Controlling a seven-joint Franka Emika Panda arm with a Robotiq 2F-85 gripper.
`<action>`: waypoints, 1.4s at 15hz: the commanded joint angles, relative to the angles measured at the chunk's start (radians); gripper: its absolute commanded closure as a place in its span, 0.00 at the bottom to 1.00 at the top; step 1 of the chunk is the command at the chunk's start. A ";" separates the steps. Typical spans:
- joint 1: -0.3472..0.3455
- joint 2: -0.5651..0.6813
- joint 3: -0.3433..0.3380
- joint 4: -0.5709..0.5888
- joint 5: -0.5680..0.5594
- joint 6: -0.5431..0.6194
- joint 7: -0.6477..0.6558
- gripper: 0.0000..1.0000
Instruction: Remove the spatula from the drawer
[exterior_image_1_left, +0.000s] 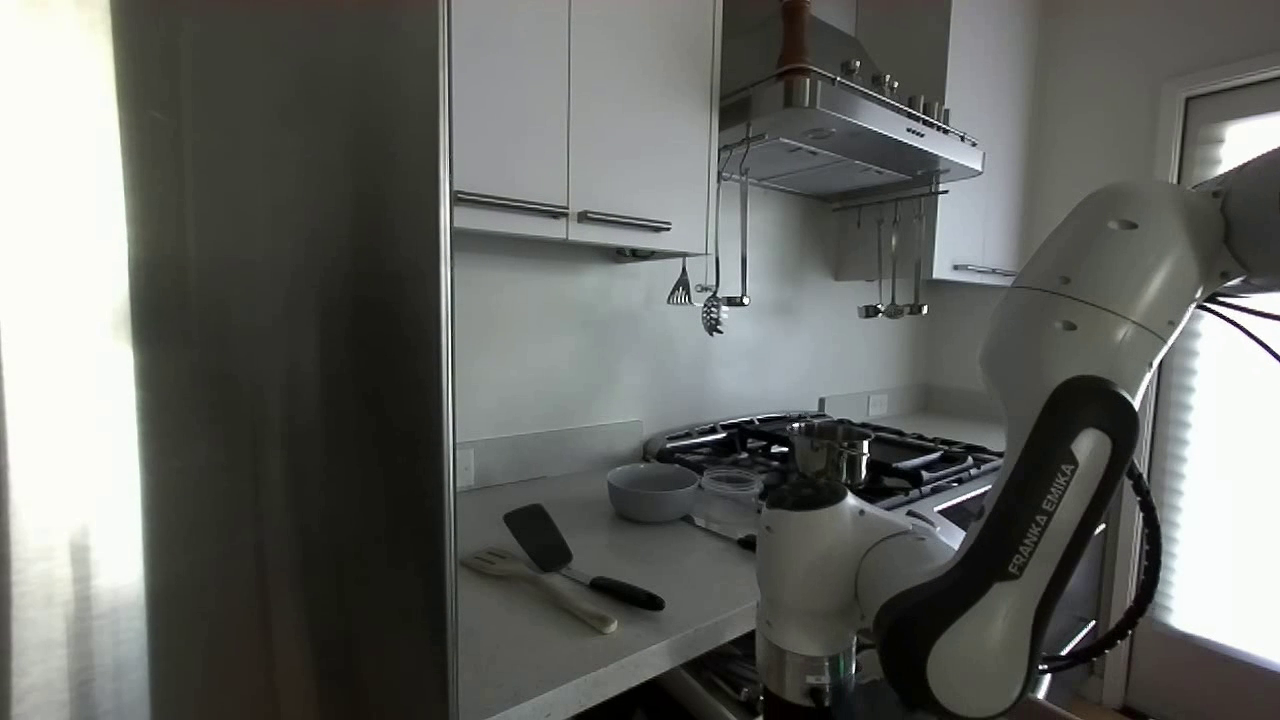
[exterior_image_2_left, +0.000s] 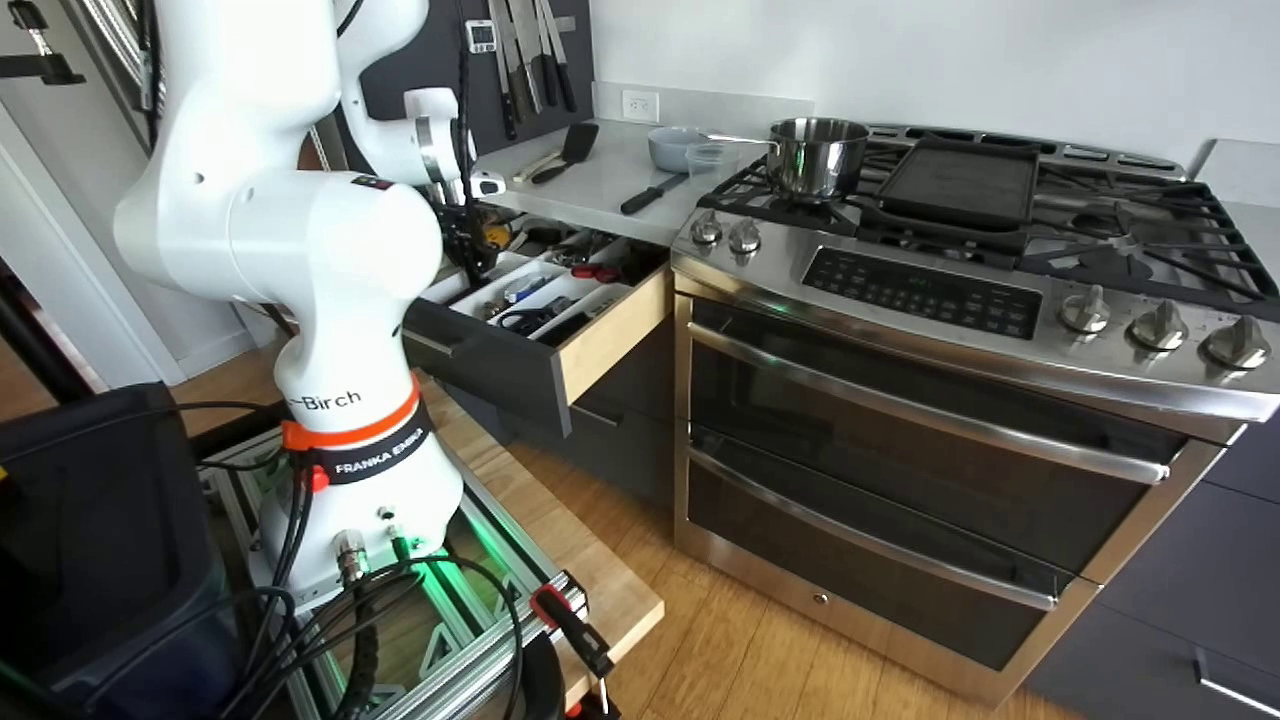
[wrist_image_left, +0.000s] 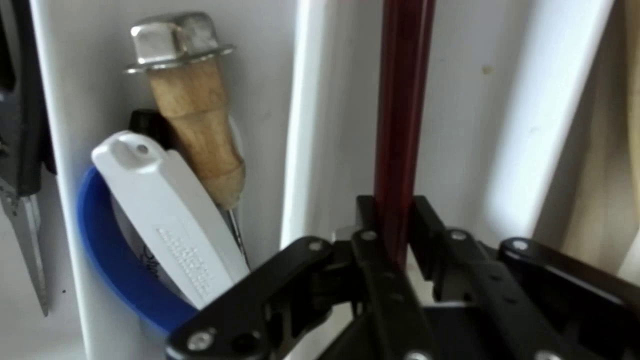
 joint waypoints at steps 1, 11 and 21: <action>-0.030 -0.090 0.037 0.009 0.046 -0.153 -0.066 0.95; -0.127 -0.194 0.147 0.147 0.170 -0.455 -0.377 0.95; -0.236 -0.278 0.161 0.369 0.128 -0.632 -0.334 0.95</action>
